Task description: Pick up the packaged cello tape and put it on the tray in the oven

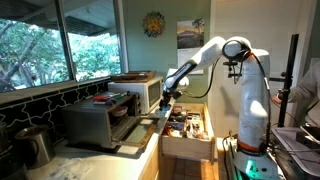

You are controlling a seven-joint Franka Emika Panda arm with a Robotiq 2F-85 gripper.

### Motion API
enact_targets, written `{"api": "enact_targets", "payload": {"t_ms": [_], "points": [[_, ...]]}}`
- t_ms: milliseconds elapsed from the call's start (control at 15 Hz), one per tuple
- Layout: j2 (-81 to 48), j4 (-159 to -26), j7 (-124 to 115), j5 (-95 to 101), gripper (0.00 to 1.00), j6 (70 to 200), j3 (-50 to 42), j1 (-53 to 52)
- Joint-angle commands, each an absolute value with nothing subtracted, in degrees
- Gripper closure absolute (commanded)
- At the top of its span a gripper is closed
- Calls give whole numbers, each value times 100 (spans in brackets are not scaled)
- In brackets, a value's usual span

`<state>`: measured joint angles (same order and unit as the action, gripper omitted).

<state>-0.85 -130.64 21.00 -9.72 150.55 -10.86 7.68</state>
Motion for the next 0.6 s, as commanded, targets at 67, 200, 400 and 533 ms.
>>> {"api": "enact_targets", "payload": {"t_ms": [67,200,400,533], "points": [[-644,-12637,1928,-711,0,14916,-1020,894],[-726,-12613,1760,-582,1,14854,-1012,905],[-722,-12640,1540,-408,7,14775,-1010,916],[-665,-12670,1442,-360,13,14702,-996,915]]}}
